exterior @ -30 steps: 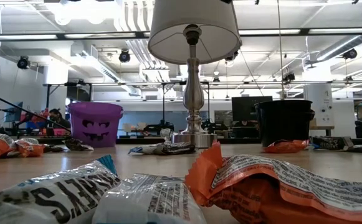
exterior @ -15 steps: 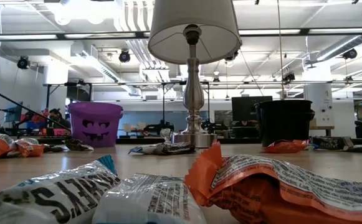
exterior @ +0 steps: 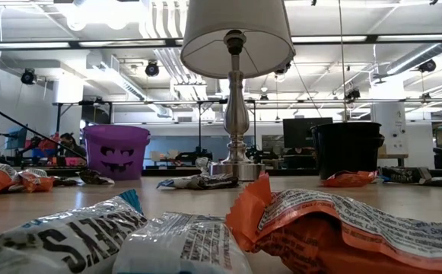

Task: Organize candy in baskets
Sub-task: Put the brown chocolate bar into the purple bucket

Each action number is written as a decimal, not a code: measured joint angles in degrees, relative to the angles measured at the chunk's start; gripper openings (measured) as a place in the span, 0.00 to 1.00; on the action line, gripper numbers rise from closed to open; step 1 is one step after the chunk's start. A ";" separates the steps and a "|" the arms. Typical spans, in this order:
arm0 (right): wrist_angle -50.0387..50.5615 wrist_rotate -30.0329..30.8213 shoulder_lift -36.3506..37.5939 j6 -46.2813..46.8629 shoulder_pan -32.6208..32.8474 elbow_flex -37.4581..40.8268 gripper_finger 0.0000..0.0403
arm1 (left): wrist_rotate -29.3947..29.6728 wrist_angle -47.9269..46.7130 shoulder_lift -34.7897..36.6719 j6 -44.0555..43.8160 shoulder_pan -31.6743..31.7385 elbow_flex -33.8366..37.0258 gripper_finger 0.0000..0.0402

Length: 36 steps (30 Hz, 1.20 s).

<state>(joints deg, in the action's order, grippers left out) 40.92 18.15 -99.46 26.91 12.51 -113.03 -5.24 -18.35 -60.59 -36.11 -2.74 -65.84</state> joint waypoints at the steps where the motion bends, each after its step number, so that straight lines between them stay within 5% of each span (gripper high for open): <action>1: -0.07 -0.01 0.00 -0.08 -0.08 0.00 0.03 | 0.01 0.00 -0.21 0.00 0.00 0.00 0.51; 22: -0.58 -0.06 0.00 -0.54 -0.20 0.05 0.03 | -0.23 5.50 -4.96 3.50 0.00 -0.01 0.46; 36: -0.56 -0.10 0.00 -0.54 -0.17 0.09 0.03 | -0.28 6.80 -4.29 10.22 0.00 -0.02 0.05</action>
<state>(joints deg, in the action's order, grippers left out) 40.36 18.06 -99.46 26.37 12.34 -112.95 -5.52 -11.55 -64.88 -25.89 -2.74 -65.87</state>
